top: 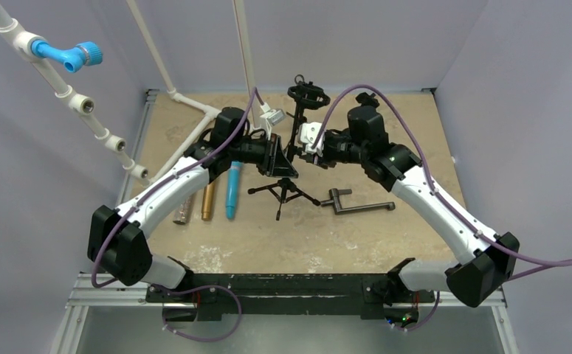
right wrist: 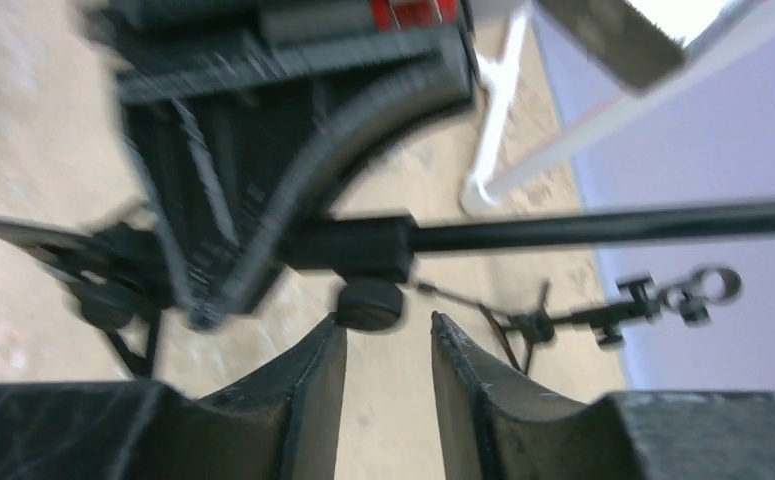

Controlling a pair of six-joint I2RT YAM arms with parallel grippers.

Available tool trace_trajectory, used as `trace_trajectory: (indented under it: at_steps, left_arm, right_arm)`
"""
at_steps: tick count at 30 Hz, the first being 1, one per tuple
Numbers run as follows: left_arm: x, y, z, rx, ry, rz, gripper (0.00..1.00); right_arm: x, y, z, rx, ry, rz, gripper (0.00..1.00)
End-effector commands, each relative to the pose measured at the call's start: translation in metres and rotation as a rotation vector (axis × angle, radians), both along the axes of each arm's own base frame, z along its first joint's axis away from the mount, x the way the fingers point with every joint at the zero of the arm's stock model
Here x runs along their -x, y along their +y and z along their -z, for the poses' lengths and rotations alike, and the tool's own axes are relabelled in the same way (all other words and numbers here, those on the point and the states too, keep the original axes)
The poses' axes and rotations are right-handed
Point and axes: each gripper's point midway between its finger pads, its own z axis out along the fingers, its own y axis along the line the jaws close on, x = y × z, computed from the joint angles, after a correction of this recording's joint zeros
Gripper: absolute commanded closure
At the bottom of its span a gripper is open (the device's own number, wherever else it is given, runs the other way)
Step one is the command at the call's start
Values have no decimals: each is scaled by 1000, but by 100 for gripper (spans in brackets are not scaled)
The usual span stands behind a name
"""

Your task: Remove the microphone from the stand

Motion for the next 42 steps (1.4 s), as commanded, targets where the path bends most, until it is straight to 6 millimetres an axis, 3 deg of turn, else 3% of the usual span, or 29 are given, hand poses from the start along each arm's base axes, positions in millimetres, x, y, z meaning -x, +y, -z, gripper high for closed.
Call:
trace_trajectory:
  at_steps: [1,7,14,23,29,34,42]
  left_arm:
    - [23,-5,-68,140,-195,149,100]
    - [2,-2,-70,123,-226,93,100]
    - [-23,5,-71,120,-267,1,100]
    - [-20,6,-64,107,-352,8,100]
    - [-16,2,-55,73,-382,7,100]
    - [-18,-2,-55,59,-391,1,100]
    - [-20,-6,-53,47,-389,-2,100]
  right_arm:
    - [-29,-40,12,168,-71,200,60]
    - [3,-29,-3,38,95,163,48]
    - [31,-19,-27,-195,366,110,45]
    - [9,-16,-68,-532,659,141,42]
    - [1,-6,-71,-586,765,128,37]
    - [-3,-1,-57,-593,842,125,36]
    - [3,5,-38,-570,875,115,48]
